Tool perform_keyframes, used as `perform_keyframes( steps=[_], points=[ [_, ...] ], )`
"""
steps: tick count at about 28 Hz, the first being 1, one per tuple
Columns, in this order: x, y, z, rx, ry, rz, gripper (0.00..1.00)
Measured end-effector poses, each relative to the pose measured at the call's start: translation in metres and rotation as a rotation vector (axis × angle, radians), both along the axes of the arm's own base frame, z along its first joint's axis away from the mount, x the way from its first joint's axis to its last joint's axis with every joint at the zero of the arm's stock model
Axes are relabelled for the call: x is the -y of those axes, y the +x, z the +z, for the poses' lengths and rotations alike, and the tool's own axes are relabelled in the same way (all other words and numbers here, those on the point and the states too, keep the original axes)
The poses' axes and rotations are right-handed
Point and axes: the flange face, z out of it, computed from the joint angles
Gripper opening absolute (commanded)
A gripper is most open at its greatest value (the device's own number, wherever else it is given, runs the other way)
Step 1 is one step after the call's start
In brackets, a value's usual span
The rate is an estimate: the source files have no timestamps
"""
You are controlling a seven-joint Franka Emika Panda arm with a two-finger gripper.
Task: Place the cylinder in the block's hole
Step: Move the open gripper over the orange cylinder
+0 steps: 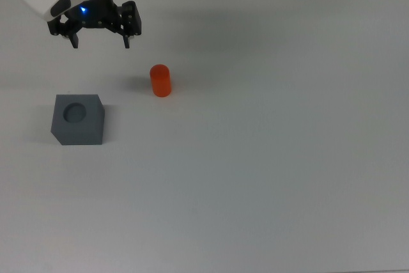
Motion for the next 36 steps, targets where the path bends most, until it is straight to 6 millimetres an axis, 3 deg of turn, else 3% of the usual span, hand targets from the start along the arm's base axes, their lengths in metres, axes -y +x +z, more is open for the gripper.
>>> perform_keyframes(
  steps=[1, 15, 22, 29, 33, 36],
  points=[
    [0.011, -0.002, 0.001, 0.002, 0.001, -0.016, 1.0],
    [0.025, -0.006, 0.008, 0.013, -0.001, -0.038, 1.0],
    [0.025, -0.021, 0.031, 0.038, -0.003, -0.038, 1.0],
    [0.009, -0.068, 0.041, 0.02, 0.011, 0.051, 1.0],
    [-0.01, -0.092, 0.033, 0.037, 0.015, 0.1, 1.0],
    [-0.028, -0.1, 0.015, 0.054, 0.014, 0.137, 1.0]
  ],
)
